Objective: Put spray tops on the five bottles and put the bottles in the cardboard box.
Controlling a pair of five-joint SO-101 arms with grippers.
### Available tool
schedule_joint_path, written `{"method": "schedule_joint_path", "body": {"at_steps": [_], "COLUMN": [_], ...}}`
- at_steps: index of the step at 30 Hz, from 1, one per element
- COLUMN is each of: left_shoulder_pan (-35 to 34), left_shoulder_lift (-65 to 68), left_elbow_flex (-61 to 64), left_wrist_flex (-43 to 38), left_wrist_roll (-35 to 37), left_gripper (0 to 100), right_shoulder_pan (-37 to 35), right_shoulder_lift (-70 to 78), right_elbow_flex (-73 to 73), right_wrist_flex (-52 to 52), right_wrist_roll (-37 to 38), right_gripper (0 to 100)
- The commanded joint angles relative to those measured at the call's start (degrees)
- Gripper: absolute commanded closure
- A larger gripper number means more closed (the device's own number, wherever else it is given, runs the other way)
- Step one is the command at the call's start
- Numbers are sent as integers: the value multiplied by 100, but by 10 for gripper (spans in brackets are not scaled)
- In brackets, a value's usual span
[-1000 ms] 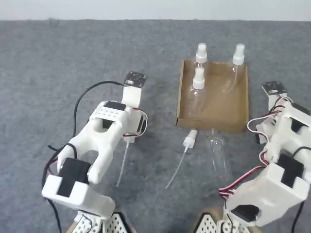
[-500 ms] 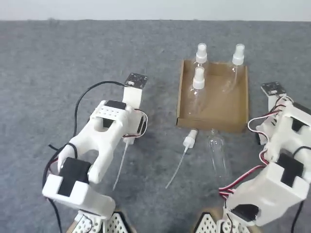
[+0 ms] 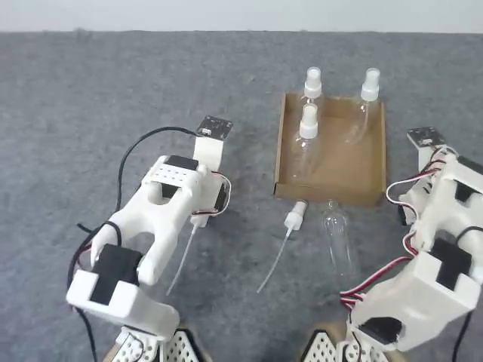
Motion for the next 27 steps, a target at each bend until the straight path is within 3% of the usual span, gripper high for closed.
{"method": "schedule_joint_path", "body": {"at_steps": [1,7,13,19,27], "left_shoulder_pan": [-44,-18,-44,-44,-53], "left_shoulder_lift": [-923,-2004,-2215,-2259,-2497], "left_elbow_flex": [-66,576,716,716,673], "left_wrist_flex": [53,44,35,53,70], "left_wrist_roll": [-26,-26,-26,-26,-18], "left_gripper": [952,949,949,949,949], "right_shoulder_pan": [66,48,75,233,549], "right_shoulder_lift": [-119,-119,-57,-57,-1059], "right_elbow_flex": [-536,-791,-738,-695,-1073], "right_wrist_flex": [277,505,505,497,1015], "right_wrist_roll": [44,70,79,79,53], "right_gripper": [779,778,790,950,971]}}
